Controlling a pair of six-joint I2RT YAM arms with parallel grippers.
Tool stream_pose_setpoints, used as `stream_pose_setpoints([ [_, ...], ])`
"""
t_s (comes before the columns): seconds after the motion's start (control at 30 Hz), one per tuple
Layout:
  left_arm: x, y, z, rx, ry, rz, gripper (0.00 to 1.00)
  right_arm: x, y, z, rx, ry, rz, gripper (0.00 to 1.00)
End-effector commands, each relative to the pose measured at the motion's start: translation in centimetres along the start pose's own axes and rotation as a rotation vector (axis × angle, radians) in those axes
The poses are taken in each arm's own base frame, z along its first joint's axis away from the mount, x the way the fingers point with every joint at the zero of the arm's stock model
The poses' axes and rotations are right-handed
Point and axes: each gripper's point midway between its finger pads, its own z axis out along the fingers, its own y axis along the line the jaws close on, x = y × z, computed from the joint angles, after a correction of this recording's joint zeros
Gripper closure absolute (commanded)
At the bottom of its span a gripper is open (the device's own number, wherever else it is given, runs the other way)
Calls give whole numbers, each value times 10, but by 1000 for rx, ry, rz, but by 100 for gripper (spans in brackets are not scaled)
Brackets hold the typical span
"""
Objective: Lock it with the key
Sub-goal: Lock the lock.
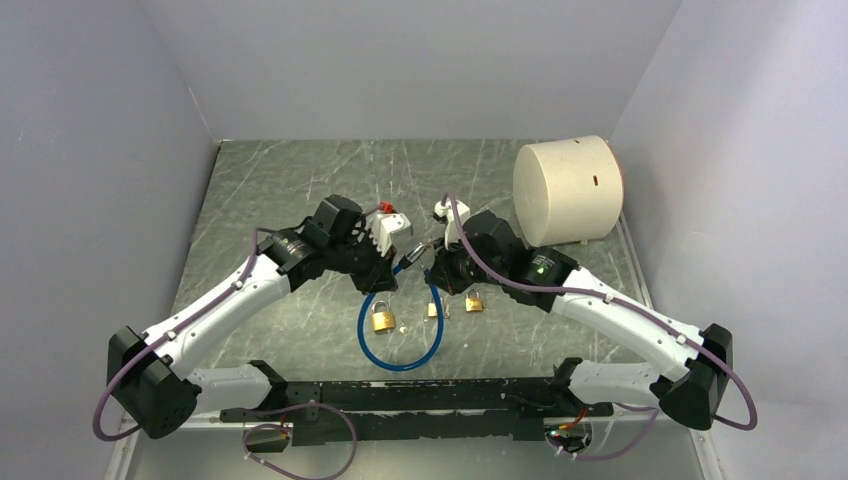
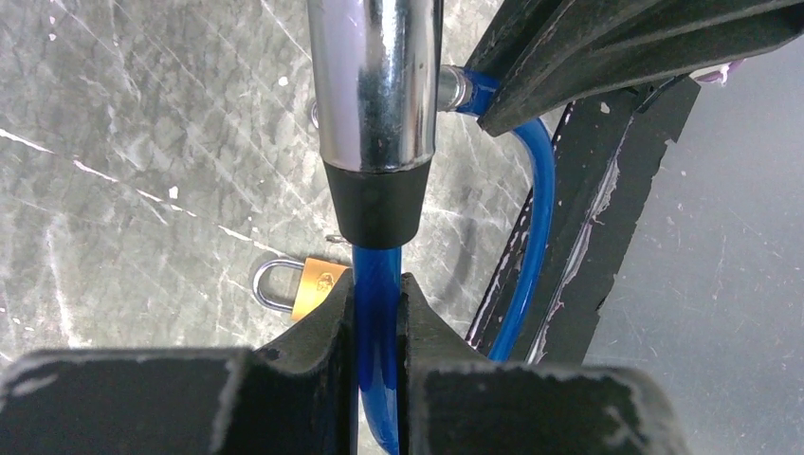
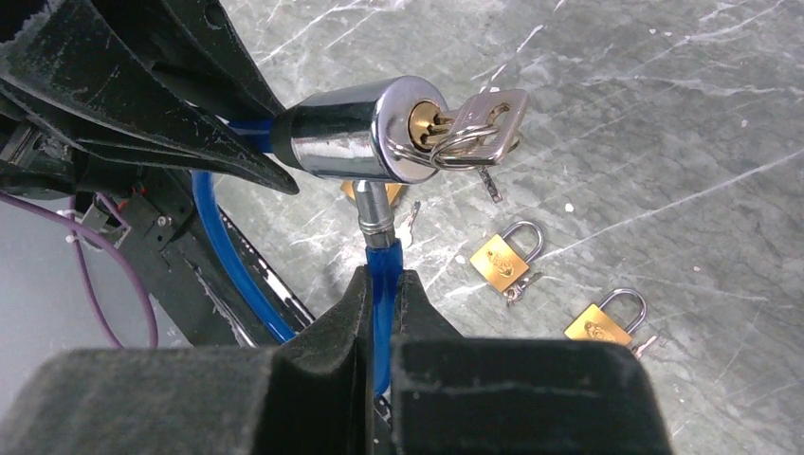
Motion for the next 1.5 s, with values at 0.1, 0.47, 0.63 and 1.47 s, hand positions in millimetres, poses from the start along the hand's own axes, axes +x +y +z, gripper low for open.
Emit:
stream_pose_setpoints([
  [0.1, 2, -4, -8, 6, 48, 70, 97, -64, 20, -14, -48, -189, -15, 100],
  [0.47, -14, -12, -16, 31, 7, 90, 97, -55, 19, -7, -34, -158, -19, 100],
  [0.63, -1, 1, -14, -43, 39, 75, 97, -64, 16, -17, -18, -227, -12, 100],
  [1.47, -28, -31, -21, 55, -102, 25, 92, -56, 29, -4, -57, -244, -111, 100],
])
